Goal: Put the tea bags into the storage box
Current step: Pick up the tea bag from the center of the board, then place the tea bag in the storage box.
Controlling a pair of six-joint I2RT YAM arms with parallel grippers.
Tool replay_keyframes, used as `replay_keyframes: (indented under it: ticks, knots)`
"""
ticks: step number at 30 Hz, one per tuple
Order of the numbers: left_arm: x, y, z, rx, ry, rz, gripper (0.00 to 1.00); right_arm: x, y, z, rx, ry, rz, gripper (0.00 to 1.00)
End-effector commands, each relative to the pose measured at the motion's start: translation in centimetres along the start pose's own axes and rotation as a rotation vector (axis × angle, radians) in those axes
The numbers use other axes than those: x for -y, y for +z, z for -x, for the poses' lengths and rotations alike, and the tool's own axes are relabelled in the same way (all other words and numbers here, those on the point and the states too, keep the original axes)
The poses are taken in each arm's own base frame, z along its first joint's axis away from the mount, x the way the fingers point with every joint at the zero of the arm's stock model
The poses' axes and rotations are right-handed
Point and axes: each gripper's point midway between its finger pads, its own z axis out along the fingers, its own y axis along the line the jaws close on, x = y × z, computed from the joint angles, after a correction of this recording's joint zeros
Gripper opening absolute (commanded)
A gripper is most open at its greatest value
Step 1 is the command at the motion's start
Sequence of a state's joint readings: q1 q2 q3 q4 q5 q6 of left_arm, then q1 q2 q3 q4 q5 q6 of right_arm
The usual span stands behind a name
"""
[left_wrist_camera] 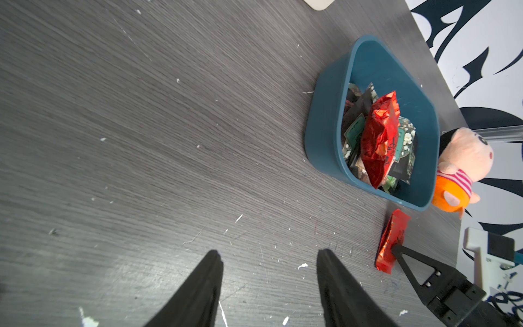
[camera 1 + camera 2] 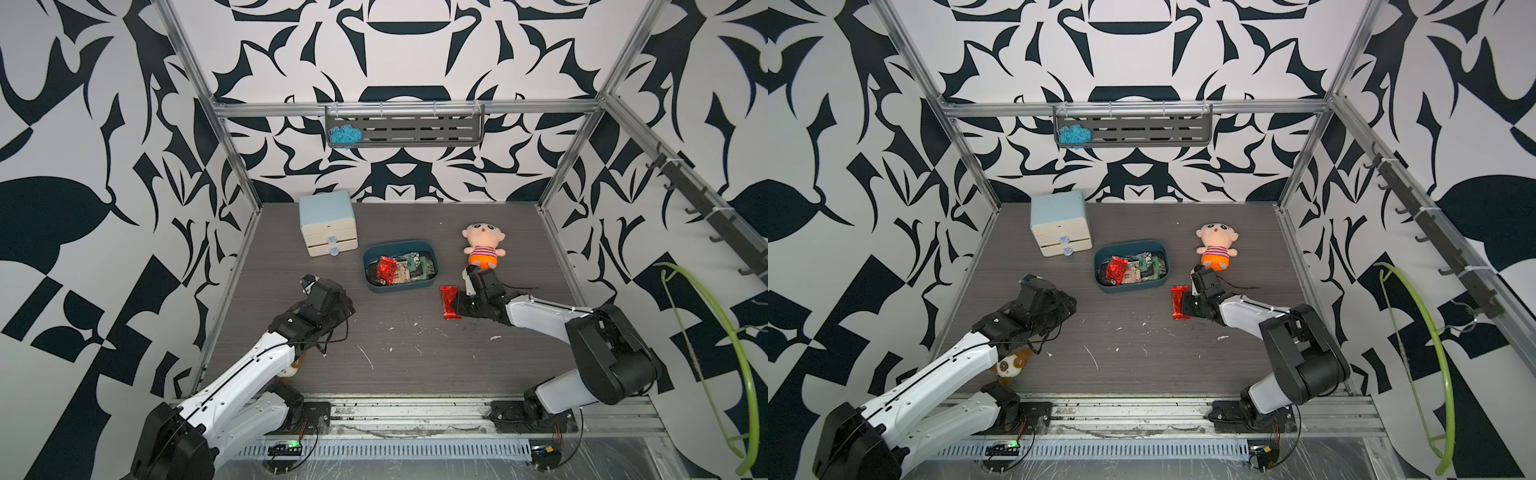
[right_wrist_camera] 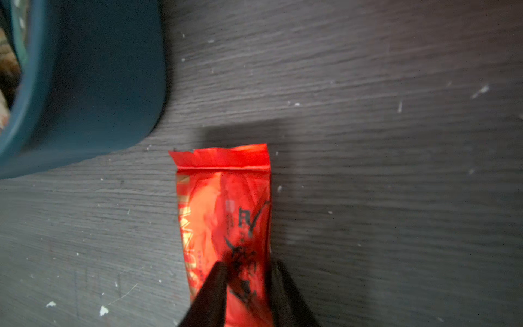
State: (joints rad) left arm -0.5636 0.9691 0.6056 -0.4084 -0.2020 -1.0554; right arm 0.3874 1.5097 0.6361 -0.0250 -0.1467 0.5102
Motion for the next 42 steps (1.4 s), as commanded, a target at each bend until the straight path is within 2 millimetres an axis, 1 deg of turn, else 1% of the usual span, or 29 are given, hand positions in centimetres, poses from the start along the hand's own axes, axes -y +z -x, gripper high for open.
replay_keyframes:
  ticks: [1,3,5,9,15,20,22,24,27,30,33,35,38,42]
  knots:
    - [0.4,0.0,-0.1,-0.010,0.008,-0.005,0.59,-0.5,-0.3,0.7,0.003,-0.003,0.007,0.12]
    - [0.5,0.1,-0.1,-0.011,0.007,-0.006,0.59,-0.6,-0.6,0.9,0.014,-0.009,0.015,0.04]
    - [0.7,0.1,-0.1,-0.014,0.008,-0.009,0.59,-0.8,-1.0,1.0,0.035,-0.015,0.026,0.00]
    - [0.7,0.2,-0.2,-0.020,0.009,-0.008,0.59,-1.3,-2.2,1.4,0.092,-0.025,0.060,0.00]
    - [0.5,0.0,-0.1,-0.010,0.017,-0.009,0.59,-2.1,-5.3,2.2,0.225,-0.043,0.126,0.00]
    - [0.4,-0.3,0.3,0.013,0.032,-0.018,0.59,-4.6,-8.4,3.8,0.269,-0.051,0.215,0.00]
    - [0.3,-0.4,0.3,0.021,0.035,-0.019,0.59,-5.7,-9.2,4.6,0.274,-0.058,0.241,0.00]
    - [0.1,-0.5,0.3,0.027,0.035,-0.019,0.59,-6.6,-9.4,5.4,0.275,-0.067,0.251,0.00]
    - [-0.3,-0.5,0.2,0.032,0.034,-0.022,0.59,-7.9,-9.0,6.4,0.259,-0.083,0.248,0.00]
    - [-0.6,-0.7,0.0,0.035,0.029,-0.032,0.59,-9.3,-7.9,7.1,0.230,-0.103,0.235,0.00]
    - [-1.1,-0.8,0.0,0.048,0.023,-0.026,0.59,-10.5,-6.2,7.6,0.188,-0.129,0.213,0.00]
    - [-1.2,-1.0,-0.2,0.041,0.032,-0.027,0.59,-11.2,-4.8,7.9,0.161,-0.141,0.208,0.00]
    - [-1.5,-1.5,-0.1,0.044,0.050,-0.010,0.60,-12.0,-3.2,8.5,0.135,-0.146,0.201,0.00]
    - [-1.7,-1.6,-0.6,0.028,0.040,-0.022,0.60,-12.7,-2.0,9.7,0.136,-0.147,0.201,0.00]
